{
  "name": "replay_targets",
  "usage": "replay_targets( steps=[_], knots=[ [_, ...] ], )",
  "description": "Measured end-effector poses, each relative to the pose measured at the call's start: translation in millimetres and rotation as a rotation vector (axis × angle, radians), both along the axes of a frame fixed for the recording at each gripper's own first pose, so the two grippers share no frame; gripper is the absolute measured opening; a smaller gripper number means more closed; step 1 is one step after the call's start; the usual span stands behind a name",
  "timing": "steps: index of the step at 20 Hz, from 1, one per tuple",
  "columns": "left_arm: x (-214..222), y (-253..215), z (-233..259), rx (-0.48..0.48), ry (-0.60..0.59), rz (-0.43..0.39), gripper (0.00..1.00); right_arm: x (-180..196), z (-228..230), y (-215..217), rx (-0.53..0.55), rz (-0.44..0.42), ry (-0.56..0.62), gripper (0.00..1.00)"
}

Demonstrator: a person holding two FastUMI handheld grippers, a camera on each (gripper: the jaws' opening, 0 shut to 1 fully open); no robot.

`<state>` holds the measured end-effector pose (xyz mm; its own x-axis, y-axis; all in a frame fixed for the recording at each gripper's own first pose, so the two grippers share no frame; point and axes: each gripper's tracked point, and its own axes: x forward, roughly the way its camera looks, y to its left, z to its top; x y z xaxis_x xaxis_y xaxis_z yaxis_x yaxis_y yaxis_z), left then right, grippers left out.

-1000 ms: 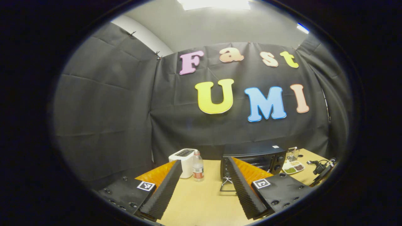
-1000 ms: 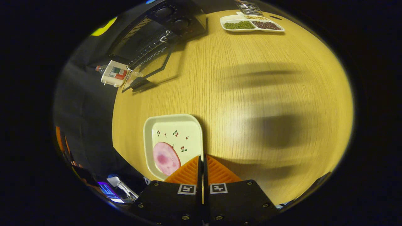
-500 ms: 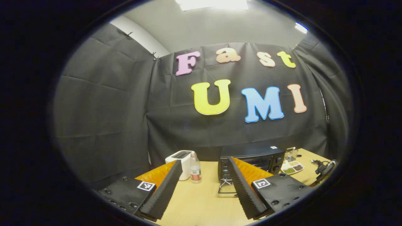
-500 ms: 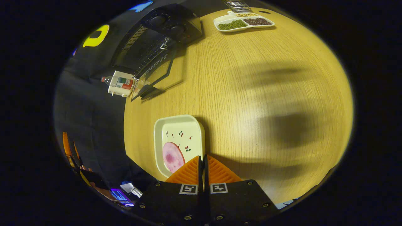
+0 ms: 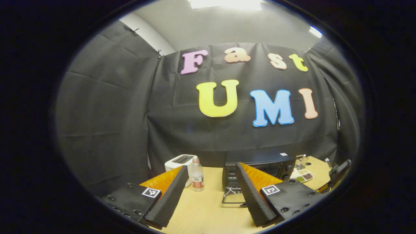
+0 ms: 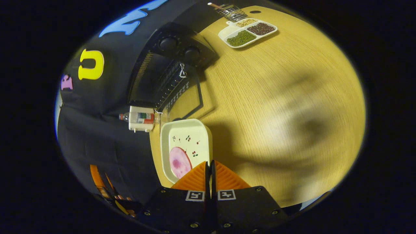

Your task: Open the electric oven with the left hand, put the food in, and close the electric oven.

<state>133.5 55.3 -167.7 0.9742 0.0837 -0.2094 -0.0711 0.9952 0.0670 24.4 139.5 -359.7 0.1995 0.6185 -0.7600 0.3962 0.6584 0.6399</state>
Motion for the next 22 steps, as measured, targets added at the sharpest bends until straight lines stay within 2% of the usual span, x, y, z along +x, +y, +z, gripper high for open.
replay_targets(
  steps=[5,10,14,22],
  knots=[
    [27,16,-8,-0.002,0.002,-0.014,0.97,44,6,28,-0.015,-0.171,-0.016,0.01],
    [57,33,-19,-0.011,0.011,-0.033,0.97,81,7,61,0.015,-0.347,-0.006,0.0],
    [74,47,-27,-0.009,0.016,-0.049,0.97,104,0,76,-0.018,-0.445,-0.021,0.0],
    [90,70,-48,-0.012,0.056,-0.066,0.97,156,-16,104,0.001,-0.65,0.004,0.01]
  ],
)
